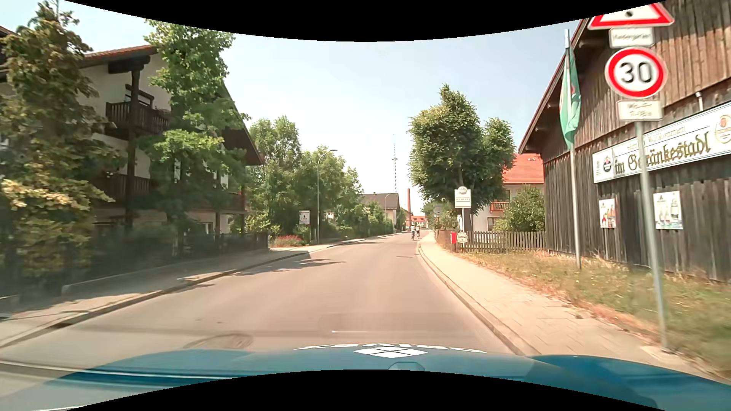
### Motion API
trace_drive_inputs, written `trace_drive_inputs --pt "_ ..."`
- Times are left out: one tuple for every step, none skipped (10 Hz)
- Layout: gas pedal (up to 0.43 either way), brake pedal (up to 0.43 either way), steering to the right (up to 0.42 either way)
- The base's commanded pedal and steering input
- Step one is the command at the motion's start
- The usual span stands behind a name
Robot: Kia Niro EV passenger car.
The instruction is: Follow the waypoints while adhering to traffic rules and regulations
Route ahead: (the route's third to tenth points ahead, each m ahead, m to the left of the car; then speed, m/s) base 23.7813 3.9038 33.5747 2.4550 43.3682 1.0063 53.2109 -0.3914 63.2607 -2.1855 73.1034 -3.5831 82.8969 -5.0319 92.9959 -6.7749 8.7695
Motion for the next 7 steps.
trace_drive_inputs --pt "0.087 0.0 0.016" --pt "0.087 0.0 0.018" --pt "0.087 0.0 0.018" --pt "0.087 0.0 0.018" --pt "0.098 0.0 0.019" --pt "0.098 0.0 0.019" --pt "0.098 0.0 0.019"
